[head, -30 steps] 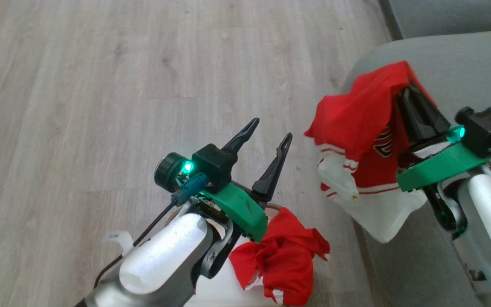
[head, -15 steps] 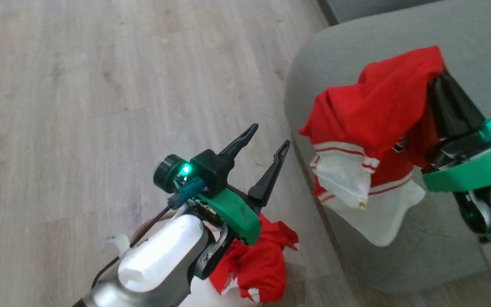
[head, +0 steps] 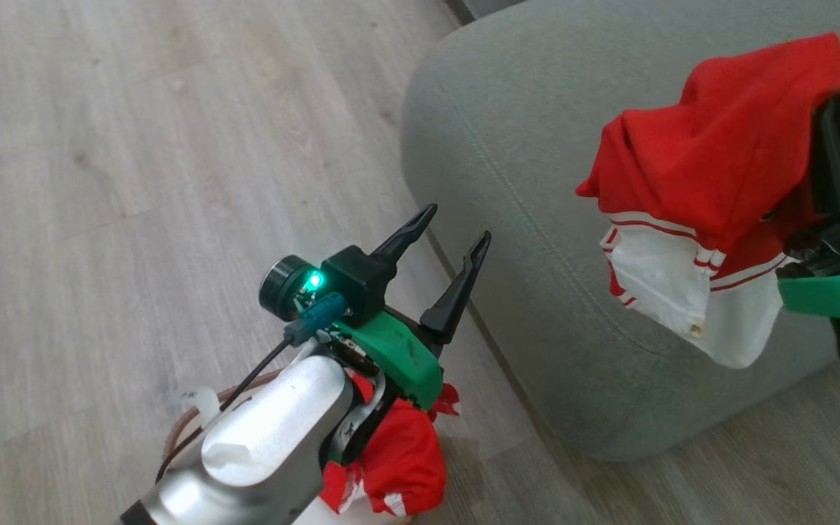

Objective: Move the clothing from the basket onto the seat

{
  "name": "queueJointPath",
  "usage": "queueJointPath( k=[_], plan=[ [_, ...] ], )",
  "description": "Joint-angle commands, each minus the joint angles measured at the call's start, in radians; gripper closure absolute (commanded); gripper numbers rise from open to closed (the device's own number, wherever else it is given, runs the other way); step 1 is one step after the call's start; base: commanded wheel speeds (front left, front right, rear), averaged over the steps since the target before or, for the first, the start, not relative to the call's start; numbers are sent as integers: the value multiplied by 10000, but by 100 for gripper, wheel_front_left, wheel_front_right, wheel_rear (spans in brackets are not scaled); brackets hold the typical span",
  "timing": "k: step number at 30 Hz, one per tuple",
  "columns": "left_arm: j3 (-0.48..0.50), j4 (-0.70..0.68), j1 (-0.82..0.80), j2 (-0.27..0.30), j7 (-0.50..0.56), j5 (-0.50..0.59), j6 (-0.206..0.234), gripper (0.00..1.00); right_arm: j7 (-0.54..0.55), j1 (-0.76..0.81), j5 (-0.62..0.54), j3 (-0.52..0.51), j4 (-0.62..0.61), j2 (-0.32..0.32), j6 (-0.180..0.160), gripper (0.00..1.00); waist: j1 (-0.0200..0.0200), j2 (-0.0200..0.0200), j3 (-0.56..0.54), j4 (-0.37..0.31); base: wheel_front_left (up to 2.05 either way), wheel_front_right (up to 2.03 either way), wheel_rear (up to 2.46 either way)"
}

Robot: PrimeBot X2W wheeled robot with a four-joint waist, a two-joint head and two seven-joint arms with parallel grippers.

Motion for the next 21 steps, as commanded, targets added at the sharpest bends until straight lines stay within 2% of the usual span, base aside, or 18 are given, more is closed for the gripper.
queueJointPath(
  k=[1,11,21],
  plan=[
    [368,-195,-593,56,-81,-115,0,0,-63,5,82,-45,-392,-246,-2,100,0,0,86,-308,0,0,0],
    [317,34,-719,-78,-143,-129,-56,0,-63,168,306,-171,-486,-289,-2,100,0,0,228,-875,0,0,0],
    [177,100,-1006,-200,-125,20,-42,0,-63,-300,680,-544,-266,-503,-2,100,0,0,668,-761,0,0,0]
  ],
)
